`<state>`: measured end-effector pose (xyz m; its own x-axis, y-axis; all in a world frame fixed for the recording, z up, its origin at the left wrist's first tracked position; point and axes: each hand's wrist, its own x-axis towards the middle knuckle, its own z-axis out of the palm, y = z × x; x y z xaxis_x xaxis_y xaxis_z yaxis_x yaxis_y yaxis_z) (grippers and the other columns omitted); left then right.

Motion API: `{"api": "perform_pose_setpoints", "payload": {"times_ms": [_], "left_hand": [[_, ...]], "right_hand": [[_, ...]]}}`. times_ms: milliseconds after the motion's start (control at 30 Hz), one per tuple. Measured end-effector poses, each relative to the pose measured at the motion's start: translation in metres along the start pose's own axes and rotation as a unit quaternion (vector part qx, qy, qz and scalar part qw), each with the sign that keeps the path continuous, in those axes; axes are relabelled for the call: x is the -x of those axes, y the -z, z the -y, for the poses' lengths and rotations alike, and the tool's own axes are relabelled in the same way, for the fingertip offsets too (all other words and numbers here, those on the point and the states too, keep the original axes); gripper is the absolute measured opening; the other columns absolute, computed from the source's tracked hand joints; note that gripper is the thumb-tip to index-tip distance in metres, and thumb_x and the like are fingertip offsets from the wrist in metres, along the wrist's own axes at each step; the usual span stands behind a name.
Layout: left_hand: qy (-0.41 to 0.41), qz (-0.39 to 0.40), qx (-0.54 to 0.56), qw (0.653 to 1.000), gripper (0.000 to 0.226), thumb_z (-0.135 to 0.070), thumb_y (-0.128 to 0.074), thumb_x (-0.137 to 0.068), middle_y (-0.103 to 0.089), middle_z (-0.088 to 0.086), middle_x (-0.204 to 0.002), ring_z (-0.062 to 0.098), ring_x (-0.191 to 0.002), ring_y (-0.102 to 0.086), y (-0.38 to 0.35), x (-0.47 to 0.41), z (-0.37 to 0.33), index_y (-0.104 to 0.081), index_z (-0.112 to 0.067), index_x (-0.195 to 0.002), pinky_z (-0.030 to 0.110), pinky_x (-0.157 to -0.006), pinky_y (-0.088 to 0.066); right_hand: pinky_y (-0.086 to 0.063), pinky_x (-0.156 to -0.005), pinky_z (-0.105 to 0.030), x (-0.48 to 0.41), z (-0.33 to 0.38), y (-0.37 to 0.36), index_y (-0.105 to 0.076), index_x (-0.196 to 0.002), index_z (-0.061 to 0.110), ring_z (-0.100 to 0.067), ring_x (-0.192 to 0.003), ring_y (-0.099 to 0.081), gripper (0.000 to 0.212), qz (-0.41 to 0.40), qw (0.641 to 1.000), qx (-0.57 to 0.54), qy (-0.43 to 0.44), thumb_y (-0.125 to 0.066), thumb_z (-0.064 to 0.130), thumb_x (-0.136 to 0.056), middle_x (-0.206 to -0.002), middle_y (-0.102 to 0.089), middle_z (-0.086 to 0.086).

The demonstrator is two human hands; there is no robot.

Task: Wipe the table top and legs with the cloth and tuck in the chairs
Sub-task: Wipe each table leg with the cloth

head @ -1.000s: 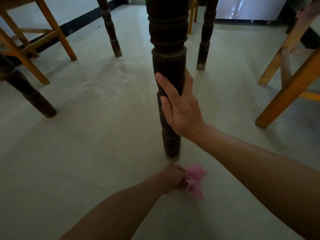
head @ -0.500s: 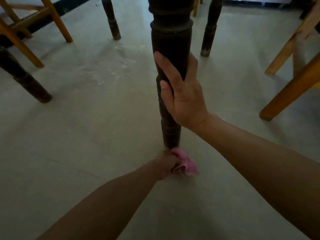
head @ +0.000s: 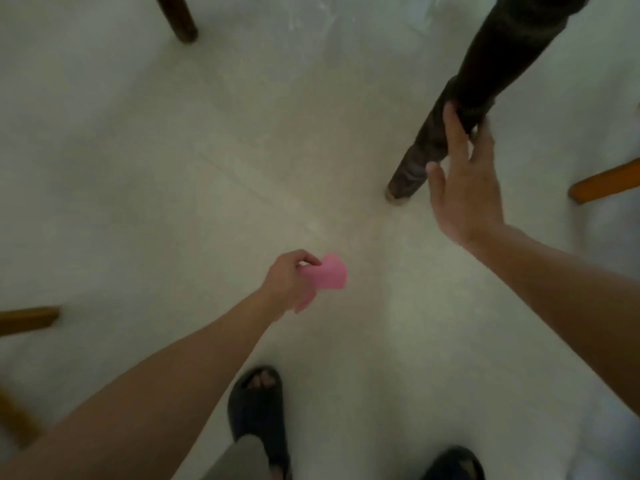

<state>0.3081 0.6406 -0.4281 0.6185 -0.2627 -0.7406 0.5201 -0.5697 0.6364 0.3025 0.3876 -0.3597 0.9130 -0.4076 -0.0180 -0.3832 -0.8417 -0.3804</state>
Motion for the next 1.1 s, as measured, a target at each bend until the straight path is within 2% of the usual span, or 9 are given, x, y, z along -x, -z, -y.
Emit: {"api": "perform_pose_setpoints", "payload": {"times_ms": [133,233,433,567,633,767,867,933,1100], "left_hand": [[0.037,-0.05,0.007,0.998,0.032,0.007,-0.066,-0.063,-0.061,0.01,-0.074,0.022,-0.062,-0.055,0.03,0.085,0.001,-0.058,-0.008,-0.091,0.033,-0.058,-0.046],[0.026,-0.022,0.006,0.999,0.028,0.004,-0.076,-0.056,-0.064,0.006,-0.071,0.013,-0.061,-0.055,0.06,0.149,-0.025,-0.066,-0.012,-0.076,0.024,-0.056,-0.046],[-0.016,-0.004,0.055,0.998,0.029,0.011,-0.073,-0.066,-0.07,0.004,-0.078,0.011,-0.066,-0.06,0.142,0.268,-0.129,-0.074,-0.015,-0.079,0.022,-0.062,-0.05],[-0.074,-0.031,0.068,0.994,0.031,0.012,-0.072,-0.067,-0.067,0.003,-0.076,0.008,-0.064,-0.057,0.214,0.34,-0.204,-0.069,-0.016,-0.079,0.021,-0.065,-0.048],[-0.109,-0.044,0.054,0.992,0.029,0.011,-0.072,-0.068,-0.064,0.001,-0.074,0.001,-0.059,-0.055,0.25,0.369,-0.238,-0.066,-0.015,-0.08,0.016,-0.061,-0.046],[-0.159,-0.089,0.023,0.983,0.02,-0.008,-0.07,-0.07,-0.063,-0.003,-0.072,0.001,-0.058,-0.056,0.31,0.414,-0.294,-0.06,-0.021,-0.079,0.019,-0.063,-0.048],[-0.174,-0.142,-0.017,0.974,0.018,-0.011,-0.067,-0.069,-0.061,-0.008,-0.068,-0.004,-0.057,-0.054,0.351,0.431,-0.325,-0.061,-0.022,-0.082,0.016,-0.062,-0.045],[-0.169,-0.175,-0.042,0.969,0.019,-0.009,-0.068,-0.071,-0.061,-0.008,-0.068,0.004,-0.06,-0.056,0.376,0.439,-0.343,-0.062,-0.02,-0.085,0.013,-0.06,-0.043],[-0.162,-0.203,-0.121,0.958,0.017,-0.007,-0.067,-0.077,-0.06,-0.006,-0.07,0.01,-0.064,-0.056,0.432,0.432,-0.382,-0.063,-0.016,-0.091,0.013,-0.059,-0.04]], "right_hand": [[-0.036,-0.109,-0.039,0.068,0.028,0.022,-0.022,-0.153,0.026,-0.028,-0.133,-0.044,0.059,0.301,0.952,0.051,0.037,-0.048,0.033,-0.1,-0.153,-0.036,-0.008],[-0.033,-0.111,-0.031,0.115,0.076,0.062,-0.039,-0.146,0.025,-0.02,-0.133,-0.044,0.054,0.382,0.92,0.022,0.086,-0.055,0.037,-0.096,-0.147,-0.046,-0.001],[-0.042,-0.101,-0.03,0.125,0.212,0.19,-0.044,-0.143,0.026,-0.01,-0.125,-0.047,0.06,0.374,0.913,-0.057,0.156,-0.057,0.05,-0.089,-0.139,-0.05,0.007],[-0.047,-0.064,-0.031,0.106,0.3,0.272,-0.063,-0.103,0.019,-0.017,-0.074,-0.06,0.026,0.334,0.921,-0.046,0.197,-0.058,0.039,-0.088,-0.087,-0.067,0.002],[-0.043,-0.058,-0.03,0.093,0.339,0.307,-0.063,-0.094,0.017,-0.022,-0.065,-0.06,0.018,0.301,0.93,-0.023,0.21,-0.059,0.033,-0.087,-0.077,-0.066,-0.001],[-0.046,-0.065,-0.03,0.066,0.401,0.368,-0.064,-0.098,0.013,-0.027,-0.07,-0.065,0.02,0.244,0.939,0.006,0.244,-0.06,0.03,-0.088,-0.081,-0.069,-0.006],[-0.054,-0.077,-0.037,0.046,0.434,0.41,-0.06,-0.112,0.013,-0.024,-0.081,-0.068,0.025,0.258,0.937,0.025,0.232,-0.057,0.03,-0.094,-0.094,-0.07,-0.004],[-0.056,-0.083,-0.034,0.03,0.448,0.432,-0.054,-0.118,0.017,-0.015,-0.085,-0.067,0.024,0.245,0.944,0.029,0.219,-0.055,0.029,-0.097,-0.098,-0.068,0.002],[-0.054,-0.084,-0.028,-0.029,0.466,0.462,-0.046,-0.132,0.019,-0.012,-0.091,-0.066,0.032,0.185,0.961,0.076,0.191,-0.044,0.026,-0.101,-0.112,-0.066,0.001]]}}
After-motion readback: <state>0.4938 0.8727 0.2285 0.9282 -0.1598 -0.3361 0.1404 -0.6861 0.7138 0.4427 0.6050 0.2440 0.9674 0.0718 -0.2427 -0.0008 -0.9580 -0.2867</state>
